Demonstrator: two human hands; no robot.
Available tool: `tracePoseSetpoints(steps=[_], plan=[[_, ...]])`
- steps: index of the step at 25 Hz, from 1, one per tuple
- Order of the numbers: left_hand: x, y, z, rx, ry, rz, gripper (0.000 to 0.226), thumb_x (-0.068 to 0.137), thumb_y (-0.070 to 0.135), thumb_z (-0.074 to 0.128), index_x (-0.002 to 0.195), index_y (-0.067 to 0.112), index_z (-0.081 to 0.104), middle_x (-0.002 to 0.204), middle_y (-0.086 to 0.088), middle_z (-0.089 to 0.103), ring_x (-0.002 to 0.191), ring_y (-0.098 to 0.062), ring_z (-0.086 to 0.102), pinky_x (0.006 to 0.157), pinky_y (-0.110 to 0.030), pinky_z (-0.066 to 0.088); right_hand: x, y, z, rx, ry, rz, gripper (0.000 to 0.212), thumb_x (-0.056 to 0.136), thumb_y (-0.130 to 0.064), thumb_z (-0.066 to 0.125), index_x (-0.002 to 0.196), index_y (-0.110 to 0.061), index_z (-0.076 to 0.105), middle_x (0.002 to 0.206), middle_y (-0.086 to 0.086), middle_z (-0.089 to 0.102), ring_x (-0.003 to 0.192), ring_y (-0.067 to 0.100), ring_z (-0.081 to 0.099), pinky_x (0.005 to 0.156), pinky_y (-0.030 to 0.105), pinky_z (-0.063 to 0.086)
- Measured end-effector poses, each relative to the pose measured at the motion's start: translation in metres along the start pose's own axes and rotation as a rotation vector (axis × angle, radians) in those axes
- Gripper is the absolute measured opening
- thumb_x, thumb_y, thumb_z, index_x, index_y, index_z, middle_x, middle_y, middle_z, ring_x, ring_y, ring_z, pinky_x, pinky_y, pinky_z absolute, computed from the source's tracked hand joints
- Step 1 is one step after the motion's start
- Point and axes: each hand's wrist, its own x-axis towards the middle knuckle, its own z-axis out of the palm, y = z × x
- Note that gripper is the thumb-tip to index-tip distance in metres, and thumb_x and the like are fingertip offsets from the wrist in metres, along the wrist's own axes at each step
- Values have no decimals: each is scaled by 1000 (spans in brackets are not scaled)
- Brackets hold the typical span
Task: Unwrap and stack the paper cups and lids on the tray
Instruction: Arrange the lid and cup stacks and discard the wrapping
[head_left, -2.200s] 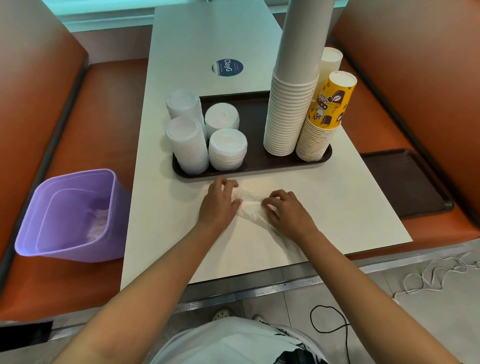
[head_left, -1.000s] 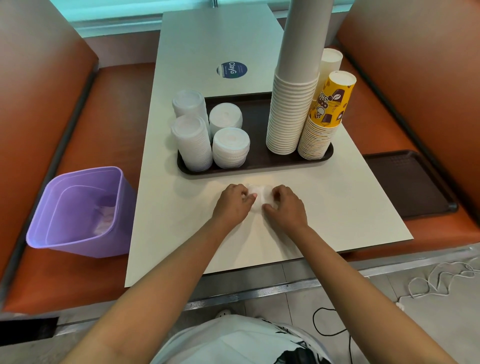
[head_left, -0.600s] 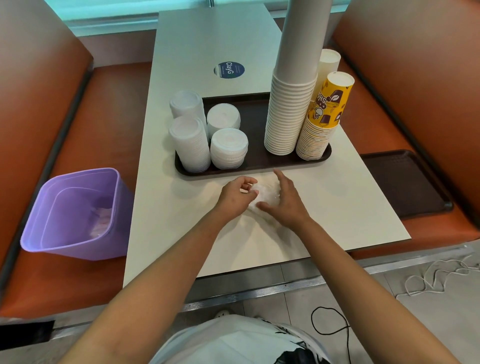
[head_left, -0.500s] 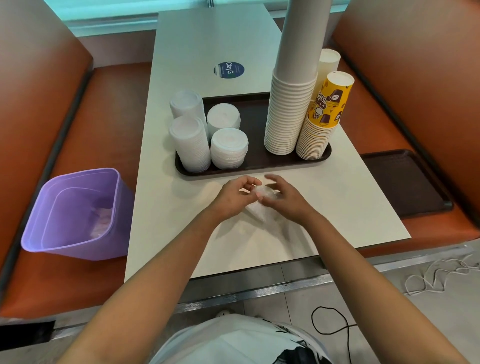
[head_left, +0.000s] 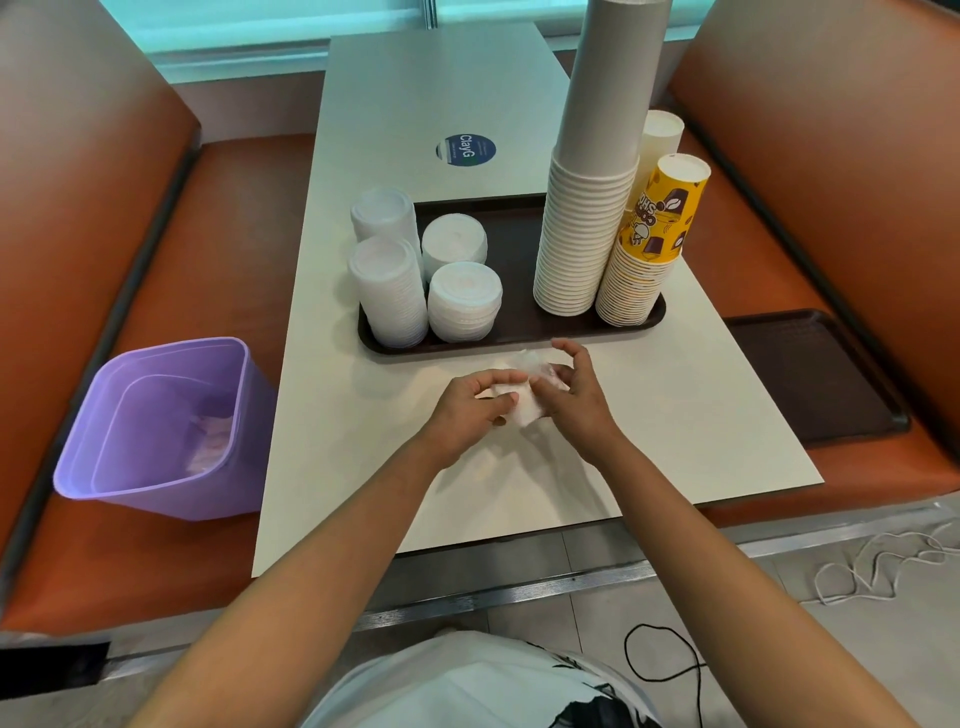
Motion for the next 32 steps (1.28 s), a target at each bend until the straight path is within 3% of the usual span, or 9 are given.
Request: tracePoseSetpoints(steps=[3, 7, 10, 14, 17, 20, 22, 28, 32], plan=[[-2, 4, -1, 5, 30, -7, 39, 90, -6, 54, 121, 17, 59, 90, 3, 63, 57, 6, 58, 54, -9, 42, -4, -6, -5, 42, -155, -18, 55, 89, 4, 54, 117, -42, 45, 112, 4, 54, 96, 21, 60, 81, 38, 56], [-4, 4, -2, 37, 4, 6, 44, 90, -8, 51, 130, 11, 53, 92, -1, 61, 56, 6, 56, 54, -8, 41, -6, -10, -10, -12, -234, 31, 31, 88, 8, 54, 101, -18, 62, 102, 4, 59, 78, 13, 60, 71, 24, 54], [-5, 6, 1, 24, 1, 6, 45, 90, -10, 50, 131, 8, 52, 112, -4, 59, 61, 8, 58, 57, -8, 42, -7, -9, -16, -2, -214, 83, 28, 87, 8, 56, 108, -11, 63, 103, 3, 62, 78, 14, 61, 71, 23, 54], [-11, 8, 9, 24, 24, 22, 46, 90, -11, 50, 131, 8, 52, 135, -5, 51, 68, 6, 59, 59, -7, 43, -9, -8, -23, -36, -166, 94, 32, 85, 7, 58, 108, -15, 64, 108, 5, 63, 78, 15, 59, 68, 22, 52], [-18, 11, 14, 26, 33, 38, 47, 89, -9, 51, 129, 15, 54, 126, -2, 56, 75, -1, 57, 60, -9, 45, -13, -9, -25, -105, -125, 70, 35, 82, 9, 60, 105, -16, 65, 106, 7, 63, 70, 13, 56, 63, 18, 49], [-22, 14, 15, -33, 44, 1, 40, 91, -1, 53, 115, 31, 60, 109, -1, 61, 82, -13, 58, 71, -23, 51, -18, -16, -27, -66, -88, 44, 37, 81, 10, 60, 107, -16, 65, 100, 1, 62, 68, 12, 56, 63, 19, 50], [-27, 16, 14, -72, 28, -47, 33, 93, 2, 52, 110, 28, 63, 103, -3, 63, 82, -15, 59, 76, -29, 52, -21, -19, -27, -19, -78, 13, 38, 81, 12, 59, 106, -17, 65, 94, -1, 63, 66, 14, 54, 65, 20, 51], [-46, 18, 8, 13, 158, 19, 39, 87, -7, 54, 115, 20, 62, 99, 1, 63, 67, -3, 57, 66, -15, 51, -33, -21, -15, 19, -122, -25, 33, 84, 8, 59, 99, -21, 64, 94, -8, 64, 71, 12, 58, 64, 20, 52], [-56, 17, 0, 23, 208, 42, 37, 87, -5, 55, 107, 26, 65, 101, 5, 61, 71, -10, 56, 68, -21, 53, -37, -23, -4, -13, -112, -27, 33, 82, 8, 61, 92, -23, 65, 91, -10, 64, 66, 11, 57, 62, 20, 50]])
